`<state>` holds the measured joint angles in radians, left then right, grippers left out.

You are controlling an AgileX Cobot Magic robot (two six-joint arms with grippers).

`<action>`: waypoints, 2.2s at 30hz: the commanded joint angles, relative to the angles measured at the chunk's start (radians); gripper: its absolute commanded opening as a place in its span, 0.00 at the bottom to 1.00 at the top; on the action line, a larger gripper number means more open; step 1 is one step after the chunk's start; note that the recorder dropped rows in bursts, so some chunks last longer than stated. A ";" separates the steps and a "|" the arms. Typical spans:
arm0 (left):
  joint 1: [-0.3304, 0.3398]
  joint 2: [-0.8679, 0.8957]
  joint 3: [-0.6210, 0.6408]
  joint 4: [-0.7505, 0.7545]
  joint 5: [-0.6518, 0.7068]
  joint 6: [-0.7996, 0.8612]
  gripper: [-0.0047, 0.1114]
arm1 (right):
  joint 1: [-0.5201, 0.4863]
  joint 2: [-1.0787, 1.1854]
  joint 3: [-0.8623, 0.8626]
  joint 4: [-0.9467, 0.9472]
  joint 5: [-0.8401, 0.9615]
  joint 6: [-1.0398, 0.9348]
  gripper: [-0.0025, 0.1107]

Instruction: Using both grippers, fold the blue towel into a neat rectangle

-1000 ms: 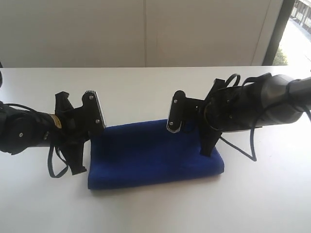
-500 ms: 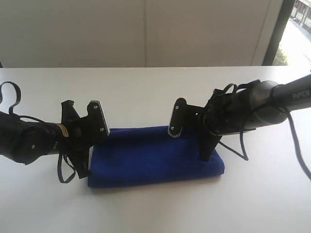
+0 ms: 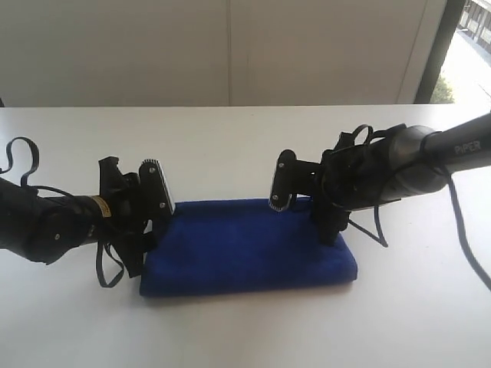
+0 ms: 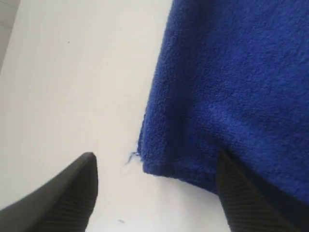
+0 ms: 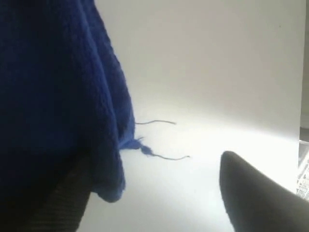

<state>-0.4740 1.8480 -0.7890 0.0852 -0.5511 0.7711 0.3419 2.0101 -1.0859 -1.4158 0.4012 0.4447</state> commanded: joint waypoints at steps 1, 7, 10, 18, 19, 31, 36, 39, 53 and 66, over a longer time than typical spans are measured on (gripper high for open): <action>0.003 -0.019 0.008 -0.032 -0.019 0.048 0.69 | -0.005 -0.019 0.012 0.018 0.054 0.015 0.67; 0.003 -0.124 0.008 -0.142 -0.016 0.082 0.69 | -0.005 -0.139 0.012 0.018 0.000 0.096 0.67; -0.007 -0.198 0.008 -0.155 0.046 0.026 0.68 | -0.005 -0.204 0.007 0.020 0.000 0.198 0.67; -0.089 -0.263 0.008 -0.151 0.305 -0.309 0.08 | -0.005 -0.276 0.005 0.426 -0.050 0.295 0.38; -0.093 -0.258 0.008 -0.149 0.336 -0.325 0.05 | -0.005 -0.271 0.005 0.554 -0.064 0.175 0.25; -0.087 -0.102 -0.149 -0.159 0.785 -0.393 0.04 | -0.008 -0.160 -0.012 1.374 0.207 -0.651 0.02; -0.087 -0.102 -0.149 -0.159 0.820 -0.384 0.04 | -0.008 -0.131 -0.010 1.396 0.228 -0.651 0.02; -0.087 -0.102 -0.149 -0.159 0.812 -0.382 0.04 | -0.008 -0.111 -0.008 1.399 0.230 -0.651 0.02; -0.149 -0.194 -0.201 -0.487 0.888 -0.092 0.04 | -0.008 -0.268 -0.008 1.400 0.228 -0.649 0.02; -0.140 -0.026 -0.201 -0.629 0.868 0.097 0.04 | -0.008 -0.264 -0.008 1.400 0.288 -0.625 0.02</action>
<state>-0.6184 1.8225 -0.9900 -0.5497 0.3064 0.8583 0.3398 1.7513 -1.0937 -0.0164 0.6729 -0.1828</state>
